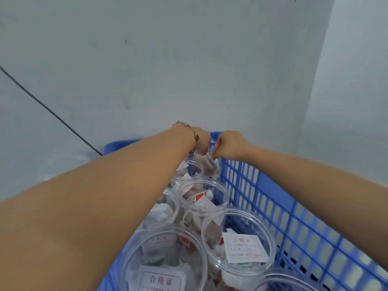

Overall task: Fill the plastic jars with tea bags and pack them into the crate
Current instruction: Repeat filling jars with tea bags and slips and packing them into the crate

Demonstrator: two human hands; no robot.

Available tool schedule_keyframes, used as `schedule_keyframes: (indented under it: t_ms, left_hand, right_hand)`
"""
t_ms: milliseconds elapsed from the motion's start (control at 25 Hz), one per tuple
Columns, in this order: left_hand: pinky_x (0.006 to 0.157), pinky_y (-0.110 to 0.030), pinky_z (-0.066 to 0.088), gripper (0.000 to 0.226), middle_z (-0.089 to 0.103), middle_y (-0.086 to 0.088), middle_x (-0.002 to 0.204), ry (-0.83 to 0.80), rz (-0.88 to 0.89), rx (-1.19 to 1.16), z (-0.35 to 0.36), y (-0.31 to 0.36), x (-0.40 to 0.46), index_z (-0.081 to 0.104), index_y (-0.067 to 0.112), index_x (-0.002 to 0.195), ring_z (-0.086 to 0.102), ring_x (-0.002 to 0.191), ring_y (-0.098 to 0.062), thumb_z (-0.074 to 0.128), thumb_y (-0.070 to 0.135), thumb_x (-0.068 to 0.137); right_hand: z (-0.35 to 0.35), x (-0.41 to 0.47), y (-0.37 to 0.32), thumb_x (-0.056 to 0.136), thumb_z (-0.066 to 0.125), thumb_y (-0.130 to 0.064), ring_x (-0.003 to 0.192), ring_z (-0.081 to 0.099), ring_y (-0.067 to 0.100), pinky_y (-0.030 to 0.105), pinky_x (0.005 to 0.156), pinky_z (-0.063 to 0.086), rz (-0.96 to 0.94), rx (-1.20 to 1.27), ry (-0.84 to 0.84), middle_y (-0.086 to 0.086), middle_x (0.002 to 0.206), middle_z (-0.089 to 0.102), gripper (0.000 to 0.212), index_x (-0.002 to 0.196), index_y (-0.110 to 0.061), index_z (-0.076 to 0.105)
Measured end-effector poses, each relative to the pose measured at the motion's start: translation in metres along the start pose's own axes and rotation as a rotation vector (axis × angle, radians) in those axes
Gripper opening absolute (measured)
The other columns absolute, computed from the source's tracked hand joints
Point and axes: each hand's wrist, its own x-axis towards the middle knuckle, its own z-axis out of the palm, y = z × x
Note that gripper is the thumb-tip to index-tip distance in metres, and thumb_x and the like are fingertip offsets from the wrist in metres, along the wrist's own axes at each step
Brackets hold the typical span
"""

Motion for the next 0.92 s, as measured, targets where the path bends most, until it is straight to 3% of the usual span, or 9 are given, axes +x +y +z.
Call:
schedule_keyframes:
  t_ms: [80,160,320,480,600,720,800,920]
  left_hand:
    - [0.083,-0.032,0.044,0.018,0.059,-0.006,0.102,-0.027,-0.010,0.007,0.002,0.002,0.004,0.060,0.010,0.104,0.053,0.089,-0.021,0.053,0.024,0.095]
    - [0.079,-0.031,0.043,0.014,0.053,-0.004,0.089,-0.001,-0.014,0.016,0.001,0.000,0.004,0.054,0.013,0.089,0.050,0.084,-0.021,0.052,0.025,0.096]
    - [0.075,-0.031,0.041,0.014,0.050,-0.002,0.085,0.007,-0.002,0.042,-0.001,-0.002,-0.001,0.051,0.014,0.088,0.050,0.084,-0.021,0.053,0.026,0.095]
    - [0.077,-0.031,0.042,0.015,0.054,-0.002,0.094,-0.008,-0.005,0.023,-0.001,-0.005,-0.007,0.057,0.013,0.098,0.052,0.087,-0.020,0.053,0.027,0.094]
    - [0.095,-0.035,0.046,0.033,0.059,-0.002,0.117,-0.047,0.008,0.017,-0.002,-0.006,-0.014,0.057,0.014,0.125,0.056,0.106,-0.021,0.052,0.027,0.095]
    - [0.102,-0.034,0.042,0.043,0.055,-0.003,0.133,-0.038,0.030,-0.005,-0.008,-0.002,-0.024,0.050,0.017,0.136,0.053,0.119,-0.022,0.055,0.027,0.094]
    - [0.098,-0.031,0.042,0.042,0.056,-0.004,0.132,-0.011,0.034,-0.020,-0.013,0.002,-0.031,0.051,0.016,0.135,0.053,0.117,-0.020,0.055,0.025,0.094]
    - [0.096,-0.030,0.042,0.039,0.058,-0.003,0.130,0.064,0.032,-0.021,-0.027,-0.001,-0.053,0.054,0.016,0.132,0.054,0.114,-0.020,0.054,0.026,0.095]
  right_hand:
    - [0.009,-0.001,-0.001,0.075,0.072,-0.027,0.076,0.063,0.021,0.034,0.078,0.052,0.023,0.051,0.014,0.012,0.077,0.068,0.030,0.088,0.001,0.073]
    - [0.009,-0.001,-0.002,0.074,0.074,-0.028,0.085,0.068,0.022,0.034,0.084,0.053,0.028,0.103,0.020,0.012,0.083,0.073,0.027,0.087,-0.004,0.075]
    - [0.009,-0.006,-0.006,0.073,0.078,-0.032,0.085,0.069,0.021,0.035,0.086,0.052,0.025,0.161,-0.017,0.012,0.085,0.074,0.031,0.086,-0.004,0.074]
    - [0.007,-0.006,-0.010,0.080,0.070,-0.024,0.083,0.069,0.024,0.034,0.082,0.053,0.010,0.108,-0.090,0.014,0.099,0.071,0.035,0.103,0.002,0.069]
    - [0.000,-0.009,-0.011,0.082,0.066,-0.014,0.067,0.065,0.021,0.020,0.057,0.051,0.000,0.100,-0.167,0.005,0.108,0.059,0.049,0.128,-0.010,0.051]
    - [-0.015,-0.009,-0.008,0.082,0.069,-0.017,0.061,0.060,0.015,0.018,0.055,0.049,-0.012,0.053,-0.218,0.006,0.106,0.055,0.063,0.138,-0.016,0.039]
    - [-0.028,-0.012,-0.010,0.084,0.069,-0.025,0.074,0.062,0.019,0.023,0.062,0.049,-0.017,0.006,-0.193,0.009,0.108,0.054,0.063,0.138,-0.013,0.040]
    - [-0.042,-0.022,-0.015,0.092,0.055,-0.040,0.110,0.054,0.028,0.027,0.080,0.037,-0.089,-0.142,-0.095,0.013,0.121,0.057,0.050,0.130,-0.008,0.048]
